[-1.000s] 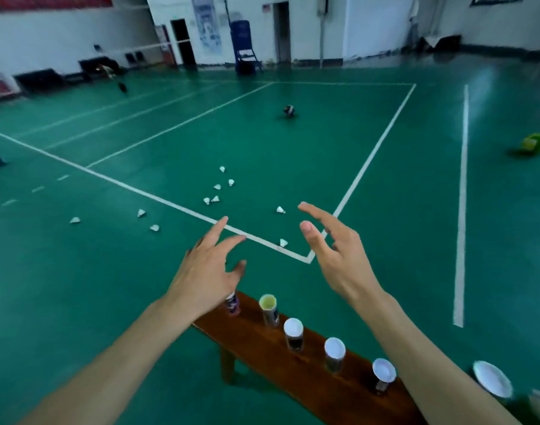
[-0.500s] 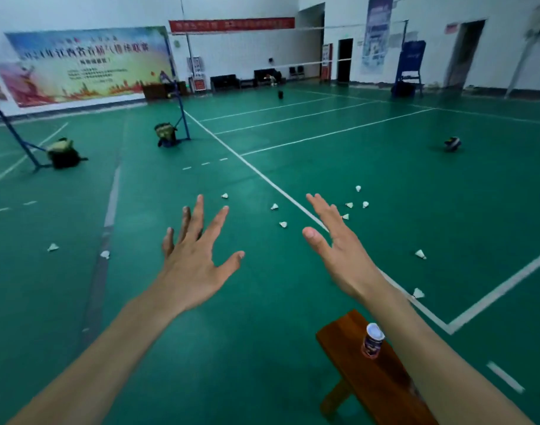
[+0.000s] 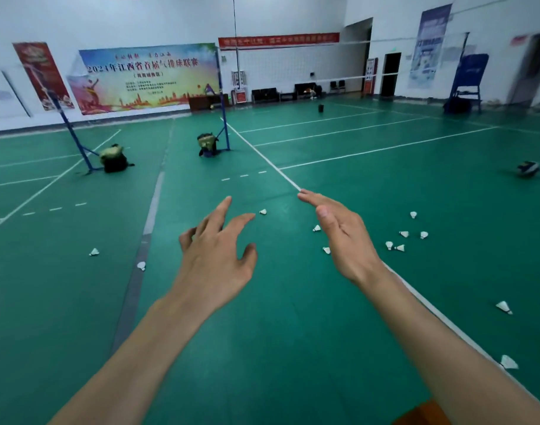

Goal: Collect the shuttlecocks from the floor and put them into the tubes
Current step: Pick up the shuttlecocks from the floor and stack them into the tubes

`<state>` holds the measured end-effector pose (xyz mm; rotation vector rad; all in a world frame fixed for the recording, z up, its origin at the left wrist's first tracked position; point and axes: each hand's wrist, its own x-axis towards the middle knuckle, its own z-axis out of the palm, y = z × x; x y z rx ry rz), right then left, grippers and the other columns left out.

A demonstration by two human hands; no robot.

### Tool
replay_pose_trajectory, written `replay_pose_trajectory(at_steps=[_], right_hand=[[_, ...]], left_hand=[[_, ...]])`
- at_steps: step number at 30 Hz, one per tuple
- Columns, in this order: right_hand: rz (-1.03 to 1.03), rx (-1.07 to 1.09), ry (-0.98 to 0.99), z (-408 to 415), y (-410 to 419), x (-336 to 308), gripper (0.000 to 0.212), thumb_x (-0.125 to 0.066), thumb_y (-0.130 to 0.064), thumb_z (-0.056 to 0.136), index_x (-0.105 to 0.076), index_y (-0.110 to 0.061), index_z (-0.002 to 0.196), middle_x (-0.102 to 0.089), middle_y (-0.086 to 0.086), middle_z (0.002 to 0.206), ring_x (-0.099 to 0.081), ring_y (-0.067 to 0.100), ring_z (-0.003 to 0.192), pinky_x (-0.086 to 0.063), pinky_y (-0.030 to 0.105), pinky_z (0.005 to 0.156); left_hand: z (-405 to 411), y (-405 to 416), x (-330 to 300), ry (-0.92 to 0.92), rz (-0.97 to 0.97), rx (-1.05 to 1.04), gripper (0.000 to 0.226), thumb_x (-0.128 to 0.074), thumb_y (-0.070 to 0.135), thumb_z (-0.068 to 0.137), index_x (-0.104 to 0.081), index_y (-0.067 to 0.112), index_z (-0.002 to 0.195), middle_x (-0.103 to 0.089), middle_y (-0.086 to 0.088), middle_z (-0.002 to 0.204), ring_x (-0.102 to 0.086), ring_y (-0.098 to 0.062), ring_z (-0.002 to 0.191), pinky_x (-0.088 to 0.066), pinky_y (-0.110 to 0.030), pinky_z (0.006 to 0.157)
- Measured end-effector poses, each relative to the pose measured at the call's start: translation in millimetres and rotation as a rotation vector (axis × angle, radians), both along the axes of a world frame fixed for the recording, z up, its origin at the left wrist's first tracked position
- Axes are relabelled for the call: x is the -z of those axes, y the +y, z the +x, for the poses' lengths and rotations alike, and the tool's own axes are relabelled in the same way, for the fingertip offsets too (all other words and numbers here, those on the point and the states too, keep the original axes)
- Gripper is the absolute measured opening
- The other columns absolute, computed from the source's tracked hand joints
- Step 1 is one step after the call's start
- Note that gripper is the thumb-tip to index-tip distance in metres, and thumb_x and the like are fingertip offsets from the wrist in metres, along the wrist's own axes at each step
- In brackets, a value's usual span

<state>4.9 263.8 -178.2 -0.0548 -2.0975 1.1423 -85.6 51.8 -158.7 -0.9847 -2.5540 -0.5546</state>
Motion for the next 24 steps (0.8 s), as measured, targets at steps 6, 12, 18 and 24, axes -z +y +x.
replay_pose_trajectory(at_steps=[6,12,18,24], right_hand=[[-0.010,0.056,-0.032,-128,79,-35,0.062,-0.035,-0.078,0.089,-0.063,-0.046,0.134,-0.060,-0.024,0.140,-0.046,-0.008,0.135,-0.036,0.027,0.114],[-0.103,0.153,-0.007,-233,154,-47,0.063,-0.038,-0.083,0.087,-0.068,-0.045,0.128,-0.064,-0.030,0.132,-0.050,-0.014,0.127,-0.041,0.023,0.110],[-0.169,0.210,-0.010,-335,230,-41,0.070,-0.035,-0.086,0.087,-0.070,-0.041,0.126,-0.066,-0.035,0.125,-0.052,-0.018,0.123,-0.038,0.010,0.096],[-0.197,0.336,0.007,-464,320,-39,0.060,-0.035,-0.079,0.092,-0.070,-0.042,0.124,-0.069,-0.030,0.120,-0.056,-0.014,0.121,-0.041,0.019,0.100]], left_hand=[[-147,98,-46,0.075,-0.041,0.127,0.048,-0.055,0.044,0.095,-0.046,0.045,0.142,-0.016,0.010,0.168,-0.036,-0.015,0.143,-0.014,-0.034,0.112],[-281,186,-73,0.068,-0.036,0.224,0.042,-0.054,0.045,0.096,-0.050,0.047,0.138,-0.020,0.015,0.166,-0.036,-0.014,0.144,-0.014,-0.038,0.114],[-395,277,-70,0.025,0.012,0.330,0.037,-0.056,0.042,0.096,-0.055,0.046,0.132,-0.025,0.015,0.164,-0.037,-0.011,0.142,-0.018,-0.040,0.114],[-537,377,-63,0.036,0.029,0.428,0.036,-0.056,0.043,0.096,-0.056,0.045,0.132,-0.025,0.016,0.163,-0.039,-0.008,0.141,-0.016,-0.040,0.115]])
